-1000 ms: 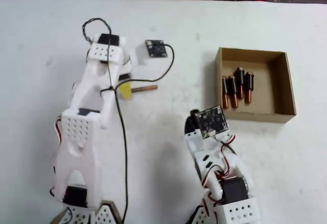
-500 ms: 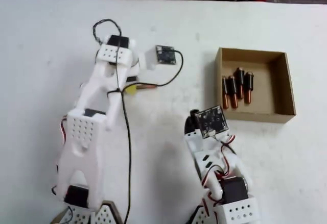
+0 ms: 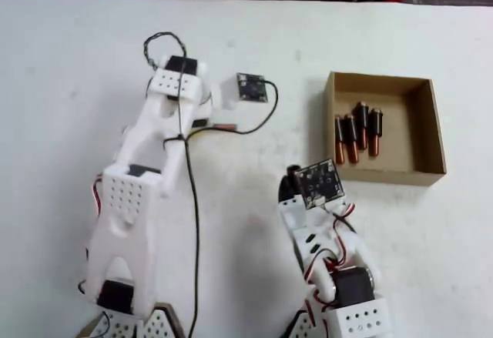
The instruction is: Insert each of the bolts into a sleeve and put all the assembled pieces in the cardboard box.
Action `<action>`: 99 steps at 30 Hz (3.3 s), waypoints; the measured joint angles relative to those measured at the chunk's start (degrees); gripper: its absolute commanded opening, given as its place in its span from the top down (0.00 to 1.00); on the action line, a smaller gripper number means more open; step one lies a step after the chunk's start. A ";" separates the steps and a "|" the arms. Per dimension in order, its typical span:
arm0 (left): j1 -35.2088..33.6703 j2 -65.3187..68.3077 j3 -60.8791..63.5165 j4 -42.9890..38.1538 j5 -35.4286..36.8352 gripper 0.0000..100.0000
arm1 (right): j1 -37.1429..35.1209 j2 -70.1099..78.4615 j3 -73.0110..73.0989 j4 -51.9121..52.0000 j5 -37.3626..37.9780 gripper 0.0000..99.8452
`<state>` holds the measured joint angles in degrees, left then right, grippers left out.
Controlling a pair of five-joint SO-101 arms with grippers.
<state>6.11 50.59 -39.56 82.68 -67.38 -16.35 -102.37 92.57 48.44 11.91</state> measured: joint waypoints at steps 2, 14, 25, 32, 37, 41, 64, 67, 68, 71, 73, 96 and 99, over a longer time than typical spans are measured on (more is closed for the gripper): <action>0.09 0.97 0.00 0.00 0.00 0.90 | 0.00 0.00 0.00 0.00 0.00 0.98; 0.88 4.40 -1.05 0.97 0.00 0.95 | 0.00 0.00 0.00 0.00 0.00 0.98; 0.79 7.47 -8.79 8.09 -0.09 0.98 | 0.00 0.00 0.00 0.00 0.00 0.98; 0.70 7.82 -10.46 15.30 -0.09 0.98 | 0.00 0.00 0.00 0.00 0.00 0.98; 0.53 7.91 -10.81 15.56 -0.09 0.98 | 0.00 0.00 0.00 0.00 0.00 0.98; 0.53 7.91 -10.81 15.56 -0.09 0.98 | 0.00 0.00 0.00 0.00 0.00 0.98; -4.84 0.18 -1.76 18.81 -4.92 0.98 | 0.00 0.00 2.55 -2.37 0.00 0.98; -5.10 -3.69 4.13 18.81 -7.82 0.98 | 0.09 0.00 2.55 -2.37 0.00 0.98; -5.27 -5.19 5.89 18.81 -8.53 0.98 | 0.00 0.00 2.55 -2.37 0.00 0.98; -6.07 -10.29 10.73 18.81 -10.99 0.98 | 0.00 0.00 2.55 -2.37 0.00 0.98; -6.15 -13.80 14.24 18.81 -13.45 0.98 | 0.09 0.00 2.55 -2.37 0.00 0.98; -5.98 -24.35 32.53 10.64 -52.66 0.98 | 0.00 0.00 2.55 -2.37 0.00 0.98; -5.89 -23.03 32.53 7.82 -57.14 0.98 | 0.00 0.00 2.55 -2.37 0.00 0.98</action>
<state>0.22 27.56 -7.03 90.51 -124.53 -16.35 -102.37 95.12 46.07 11.91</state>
